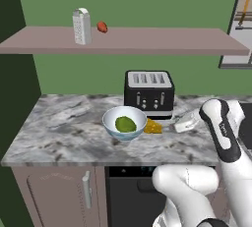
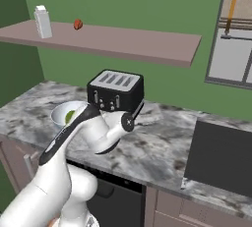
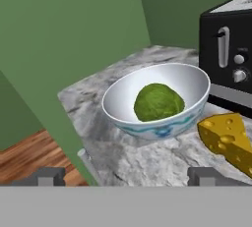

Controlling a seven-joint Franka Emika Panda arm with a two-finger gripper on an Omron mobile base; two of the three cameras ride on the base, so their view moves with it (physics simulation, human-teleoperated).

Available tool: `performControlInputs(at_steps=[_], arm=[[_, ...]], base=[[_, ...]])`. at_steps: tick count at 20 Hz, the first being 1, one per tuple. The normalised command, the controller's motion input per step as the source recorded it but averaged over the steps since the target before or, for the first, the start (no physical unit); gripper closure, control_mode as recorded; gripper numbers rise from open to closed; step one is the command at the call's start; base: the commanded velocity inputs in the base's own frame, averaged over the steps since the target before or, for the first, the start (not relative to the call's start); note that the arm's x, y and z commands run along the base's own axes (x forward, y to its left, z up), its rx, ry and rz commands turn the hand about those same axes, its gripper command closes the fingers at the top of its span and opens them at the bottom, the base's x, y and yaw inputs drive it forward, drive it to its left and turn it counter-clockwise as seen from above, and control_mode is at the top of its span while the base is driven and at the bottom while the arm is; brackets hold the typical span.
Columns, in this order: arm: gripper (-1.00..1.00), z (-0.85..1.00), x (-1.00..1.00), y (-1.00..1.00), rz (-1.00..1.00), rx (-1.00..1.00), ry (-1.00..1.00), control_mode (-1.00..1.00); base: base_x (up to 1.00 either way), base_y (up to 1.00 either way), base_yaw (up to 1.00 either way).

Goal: Pick the cheese from the fridge and the cheese grater from the cabinet and place them next to the salad bowl.

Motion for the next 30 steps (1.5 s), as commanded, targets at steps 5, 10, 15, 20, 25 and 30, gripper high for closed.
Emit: performControlInputs(at_steps=[5,10,15,20,25,30], arm=[[-1.0,0.53,-0.77,0.05,0.0,-0.02,-0.03,-1.0],[-1.0,0.91,-0.15,0.03,-0.06,-0.1,-0.01,-1.0],[-1.0,0.97,0.0,0.13,-0.04,-0.13,0.23,-1.0],[-1.0,0.69,-0.01,0.14,-0.12,-0.13,0.45,-1.0],[-1.0,0.35,-0.06,0.01,-0.11,-0.01,0.09,-1.0],[-1.0,0.07,-0.08,0.19,0.01,0.01,-0.18,-1.0]], base=[[0.0,0.0,0.0],[0.0,0.0,0.0],[0.0,0.0,0.0],[0.0,0.0,0.0],[0.0,0.0,0.0],[0.0,0.0,0.0]])
